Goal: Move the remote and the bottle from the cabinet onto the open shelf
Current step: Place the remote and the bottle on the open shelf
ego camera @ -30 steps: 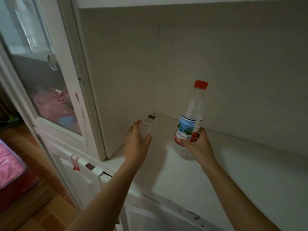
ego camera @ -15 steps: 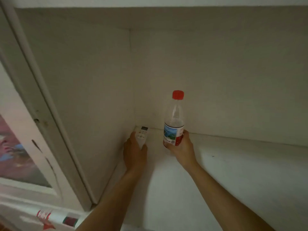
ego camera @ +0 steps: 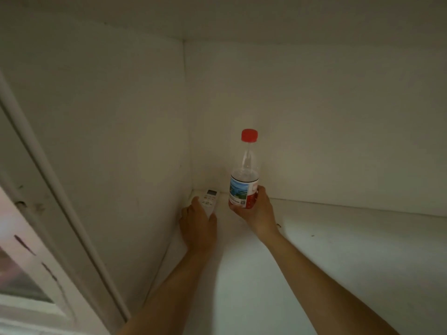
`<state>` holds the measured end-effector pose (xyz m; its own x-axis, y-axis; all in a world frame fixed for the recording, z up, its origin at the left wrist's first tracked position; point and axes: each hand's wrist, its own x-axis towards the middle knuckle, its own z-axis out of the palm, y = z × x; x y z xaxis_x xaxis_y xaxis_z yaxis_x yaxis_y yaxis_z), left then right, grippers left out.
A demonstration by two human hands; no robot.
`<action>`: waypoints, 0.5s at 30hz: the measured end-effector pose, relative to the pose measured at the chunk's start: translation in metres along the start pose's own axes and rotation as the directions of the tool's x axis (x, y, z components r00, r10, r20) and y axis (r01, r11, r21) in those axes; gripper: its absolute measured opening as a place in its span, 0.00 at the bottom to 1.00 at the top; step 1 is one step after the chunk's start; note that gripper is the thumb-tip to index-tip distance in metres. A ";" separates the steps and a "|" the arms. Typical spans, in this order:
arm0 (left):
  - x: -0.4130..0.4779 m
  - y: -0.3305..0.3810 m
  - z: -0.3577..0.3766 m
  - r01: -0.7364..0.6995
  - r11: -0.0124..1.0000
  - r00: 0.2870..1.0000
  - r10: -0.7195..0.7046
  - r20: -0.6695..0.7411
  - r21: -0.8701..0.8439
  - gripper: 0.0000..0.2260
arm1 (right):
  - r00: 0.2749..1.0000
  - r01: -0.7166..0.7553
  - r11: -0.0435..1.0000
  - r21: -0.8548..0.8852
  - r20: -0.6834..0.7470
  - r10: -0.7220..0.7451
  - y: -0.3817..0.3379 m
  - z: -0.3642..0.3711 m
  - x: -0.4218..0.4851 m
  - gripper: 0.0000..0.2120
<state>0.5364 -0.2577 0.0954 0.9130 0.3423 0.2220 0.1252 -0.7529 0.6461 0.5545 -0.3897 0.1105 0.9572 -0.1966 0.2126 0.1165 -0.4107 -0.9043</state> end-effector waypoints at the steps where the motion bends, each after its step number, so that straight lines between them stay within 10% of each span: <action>1: 0.001 0.001 0.001 0.005 1.000 1.000 -0.005 0.003 0.010 0.25 | 1.000 0.002 1.000 -0.004 0.006 -0.002 0.000 -0.001 0.001 0.32; 15: -0.003 0.004 0.005 0.001 0.988 1.000 -0.005 0.020 0.157 0.25 | 0.997 0.044 0.997 0.068 0.054 -0.047 0.003 -0.001 -0.006 0.28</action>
<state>0.5361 -0.2643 0.0941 0.9201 0.3342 0.2041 0.1859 -0.8316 0.5234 0.5489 -0.3906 0.1065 0.9635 -0.1284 0.2349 0.1759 -0.3578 -0.9171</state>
